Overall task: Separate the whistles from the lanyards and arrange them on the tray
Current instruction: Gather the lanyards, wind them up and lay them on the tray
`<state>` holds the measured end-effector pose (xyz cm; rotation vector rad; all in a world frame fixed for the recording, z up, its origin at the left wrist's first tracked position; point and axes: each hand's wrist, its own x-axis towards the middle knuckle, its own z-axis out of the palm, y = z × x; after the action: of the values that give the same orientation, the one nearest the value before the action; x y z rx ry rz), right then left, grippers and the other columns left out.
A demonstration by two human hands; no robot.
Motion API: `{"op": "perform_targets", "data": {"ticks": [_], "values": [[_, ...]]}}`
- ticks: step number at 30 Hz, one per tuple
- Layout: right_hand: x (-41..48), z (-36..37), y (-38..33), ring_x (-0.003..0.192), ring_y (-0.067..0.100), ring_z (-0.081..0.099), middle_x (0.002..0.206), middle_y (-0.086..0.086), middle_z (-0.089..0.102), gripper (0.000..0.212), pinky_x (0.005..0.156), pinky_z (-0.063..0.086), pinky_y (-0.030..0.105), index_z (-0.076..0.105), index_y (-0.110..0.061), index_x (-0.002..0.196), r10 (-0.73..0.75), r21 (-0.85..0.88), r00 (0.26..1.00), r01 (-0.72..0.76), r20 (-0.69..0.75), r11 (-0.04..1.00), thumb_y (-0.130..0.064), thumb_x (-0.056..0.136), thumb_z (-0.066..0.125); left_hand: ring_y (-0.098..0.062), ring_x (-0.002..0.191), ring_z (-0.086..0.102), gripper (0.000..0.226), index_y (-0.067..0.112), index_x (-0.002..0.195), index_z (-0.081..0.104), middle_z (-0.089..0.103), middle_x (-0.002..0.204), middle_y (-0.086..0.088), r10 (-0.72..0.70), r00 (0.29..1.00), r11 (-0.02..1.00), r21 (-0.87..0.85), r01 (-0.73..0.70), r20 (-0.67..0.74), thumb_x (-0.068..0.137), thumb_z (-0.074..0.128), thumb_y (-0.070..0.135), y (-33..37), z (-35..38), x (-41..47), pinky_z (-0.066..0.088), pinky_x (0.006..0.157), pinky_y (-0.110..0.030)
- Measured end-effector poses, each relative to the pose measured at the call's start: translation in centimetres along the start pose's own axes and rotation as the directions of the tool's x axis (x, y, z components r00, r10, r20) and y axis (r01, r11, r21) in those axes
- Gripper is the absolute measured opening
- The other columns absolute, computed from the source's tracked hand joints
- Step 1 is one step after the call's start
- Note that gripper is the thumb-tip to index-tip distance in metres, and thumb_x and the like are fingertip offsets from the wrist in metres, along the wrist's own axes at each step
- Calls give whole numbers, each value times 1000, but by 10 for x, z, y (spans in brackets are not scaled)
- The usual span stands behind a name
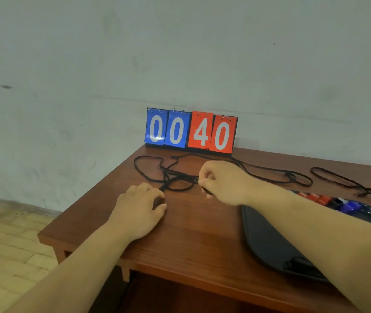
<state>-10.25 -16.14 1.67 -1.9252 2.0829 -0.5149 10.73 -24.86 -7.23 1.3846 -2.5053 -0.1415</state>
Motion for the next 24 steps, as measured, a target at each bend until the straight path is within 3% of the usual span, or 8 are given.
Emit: {"op": "perform_targets", "data": {"ticks": [5,9,11,14,18,21,24], "values": [[-20,-26,2,72,-7,71,84,-12,74,6,66,48,15,65,-33,96,-43,79,999,43,-12,996,-30,100,63,-15,137,44,61,38,148,41,44,149,9,14,997,982,-189,-28,-73,93,63,55,14,-8,-3,41,112,-40],[-33,-40,4,75,-7,70,79,-11,76,5,71,46,14,70,-34,93,-76,104,995,82,-59,991,-31,97,68,-9,146,34,73,41,155,31,35,159,16,182,982,915,-356,-188,-52,93,67,52,63,-26,-3,33,118,-40],[-41,-51,5,74,-7,69,77,-11,76,5,72,45,16,71,-34,91,-90,142,990,105,-110,984,-30,95,70,-6,134,47,55,37,147,46,50,148,14,290,957,861,-432,-269,-18,96,65,47,84,-32,3,41,114,-37],[-55,-69,17,68,-8,68,76,-10,76,7,70,44,15,72,-31,89,-62,208,979,102,-192,973,-27,94,72,-8,100,65,14,36,108,66,69,103,10,313,947,817,-528,-234,65,100,59,45,104,-44,13,52,98,-36],[-75,-91,51,71,7,76,77,-7,78,2,74,60,29,76,-25,90,48,309,972,26,-230,951,-24,91,76,-11,89,70,28,27,85,68,76,83,6,248,968,767,-619,-170,40,103,54,43,119,-63,21,49,99,-38],[-90,-94,76,70,4,75,78,-5,79,3,69,58,20,76,-23,93,94,358,981,-27,-171,933,-21,91,77,-21,65,62,37,24,69,63,61,63,-3,201,979,508,-856,-93,13,104,56,35,130,-72,25,53,84,-40],[-100,-89,93,68,1,73,75,-9,78,6,66,52,17,75,-25,96,93,341,988,-45,-126,939,-24,91,77,-15,56,46,35,18,71,57,43,60,-2,152,987,176,-984,15,42,103,58,32,150,-79,28,50,66,-33]]}}
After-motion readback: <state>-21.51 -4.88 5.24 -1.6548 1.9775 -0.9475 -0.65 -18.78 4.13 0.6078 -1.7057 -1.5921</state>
